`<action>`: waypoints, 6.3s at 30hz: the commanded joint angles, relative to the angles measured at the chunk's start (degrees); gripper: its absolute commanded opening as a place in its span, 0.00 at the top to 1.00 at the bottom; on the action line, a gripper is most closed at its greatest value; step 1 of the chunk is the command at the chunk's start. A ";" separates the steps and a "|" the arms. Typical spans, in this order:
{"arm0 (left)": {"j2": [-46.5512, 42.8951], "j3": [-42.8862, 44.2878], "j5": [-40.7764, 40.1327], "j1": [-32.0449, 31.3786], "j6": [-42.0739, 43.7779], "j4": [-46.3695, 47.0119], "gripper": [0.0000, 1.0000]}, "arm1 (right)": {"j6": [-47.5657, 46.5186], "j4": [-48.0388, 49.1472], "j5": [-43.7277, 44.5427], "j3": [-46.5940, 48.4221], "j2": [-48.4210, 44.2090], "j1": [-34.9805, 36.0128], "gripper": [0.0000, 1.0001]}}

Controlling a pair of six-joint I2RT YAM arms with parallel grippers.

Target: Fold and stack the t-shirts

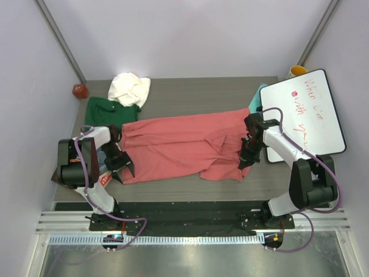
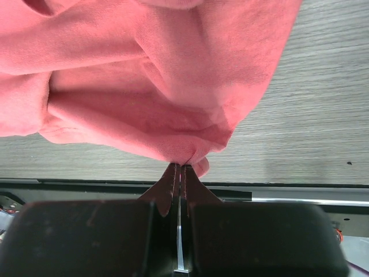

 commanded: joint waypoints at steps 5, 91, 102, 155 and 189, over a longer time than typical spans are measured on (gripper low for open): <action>1.57 -0.27 0.18 0.12 0.96 -1.34 0.46 | 0.21 -0.77 -1.24 2.15 -2.24 -0.89 0.99; 14.13 39.53 -6.06 0.20 5.01 -9.60 0.97 | -0.84 -5.35 1.65 46.27 21.31 -10.91 0.99; 21.42 45.25 -3.77 0.12 4.74 -8.81 0.93 | -0.49 -4.90 2.54 49.53 27.28 -10.91 0.99; 18.00 45.87 -0.70 -11.13 0.61 -3.62 0.62 | 2.06 4.93 -5.29 27.29 20.78 -1.86 0.47; 17.21 43.41 -1.22 -11.66 1.40 -3.27 0.63 | 2.50 8.98 -0.19 34.32 30.36 -0.54 0.99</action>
